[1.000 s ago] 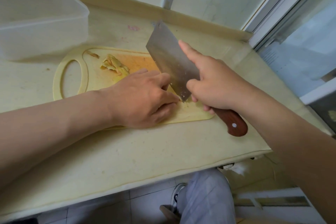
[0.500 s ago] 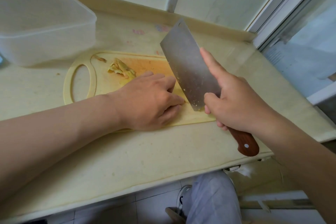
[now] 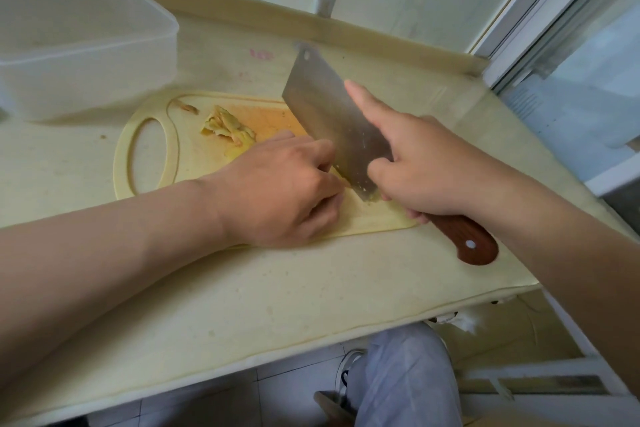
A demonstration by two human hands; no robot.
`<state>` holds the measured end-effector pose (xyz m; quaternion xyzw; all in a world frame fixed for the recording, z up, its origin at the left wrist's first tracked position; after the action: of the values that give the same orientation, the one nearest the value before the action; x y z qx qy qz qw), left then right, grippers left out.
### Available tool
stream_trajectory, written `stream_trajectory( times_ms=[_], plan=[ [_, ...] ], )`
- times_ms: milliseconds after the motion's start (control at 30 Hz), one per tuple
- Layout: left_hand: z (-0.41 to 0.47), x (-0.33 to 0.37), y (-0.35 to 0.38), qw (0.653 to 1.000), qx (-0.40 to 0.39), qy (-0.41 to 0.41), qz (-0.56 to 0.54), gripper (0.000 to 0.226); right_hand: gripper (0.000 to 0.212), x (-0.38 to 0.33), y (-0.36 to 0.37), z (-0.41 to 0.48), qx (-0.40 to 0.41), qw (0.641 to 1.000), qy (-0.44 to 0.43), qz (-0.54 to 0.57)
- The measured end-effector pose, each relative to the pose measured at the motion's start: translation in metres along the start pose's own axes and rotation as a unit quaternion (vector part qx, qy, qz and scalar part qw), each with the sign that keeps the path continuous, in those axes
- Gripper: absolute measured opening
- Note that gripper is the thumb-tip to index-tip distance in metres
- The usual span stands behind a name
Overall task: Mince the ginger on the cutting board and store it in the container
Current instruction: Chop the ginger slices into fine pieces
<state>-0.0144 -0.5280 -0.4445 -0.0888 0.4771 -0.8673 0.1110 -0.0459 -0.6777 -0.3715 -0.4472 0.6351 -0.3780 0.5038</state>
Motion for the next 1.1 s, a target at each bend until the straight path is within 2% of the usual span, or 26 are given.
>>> stream_trajectory(
  times_ms=[167, 367, 567, 667, 833, 967, 1100],
  plan=[
    [-0.002, 0.0, 0.0, 1.0, -0.015, 0.002, 0.009, 0.041, 0.099, -0.011, 0.0, 0.014, 0.014, 1.0, 0.01, 0.024],
    [-0.004, -0.002, 0.0, 0.997, -0.027, -0.035, 0.062, 0.047, 0.098, 0.002, 0.008, 0.01, 0.047, 0.99, 0.05, 0.124],
    [-0.005, -0.003, 0.0, 0.995, -0.014, -0.054, 0.084, 0.045, 0.096, 0.005, 0.008, 0.01, 0.081, 0.978, 0.055, 0.186],
    [-0.006, -0.002, -0.005, 0.995, 0.024, -0.042, 0.083, 0.035, 0.094, 0.007, 0.001, 0.007, 0.097, 0.966, 0.064, 0.233],
    [-0.009, -0.008, -0.021, 0.98, 0.121, -0.115, 0.108, 0.031, 0.095, 0.006, 0.003, -0.011, 0.037, 0.965, 0.061, 0.254],
    [-0.011, -0.012, -0.018, 0.978, 0.11, -0.12, 0.132, 0.03, 0.095, 0.013, 0.018, -0.011, -0.018, 0.967, 0.067, 0.244],
    [-0.012, -0.014, -0.015, 0.976, 0.11, -0.123, 0.145, 0.029, 0.093, 0.034, 0.004, 0.002, -0.01, 0.972, 0.082, 0.22]
  ],
)
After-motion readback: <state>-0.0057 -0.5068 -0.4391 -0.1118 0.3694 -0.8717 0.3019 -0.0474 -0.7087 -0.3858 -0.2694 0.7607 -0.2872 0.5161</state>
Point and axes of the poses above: each hand's wrist, its own z-axis towards the middle knuckle, its own y-axis out of the palm, x = y × z, the point moved 3 cm from there along z, towards the middle knuckle, and after that the axes turned 5 degrees about y, right-handed, at the moved point
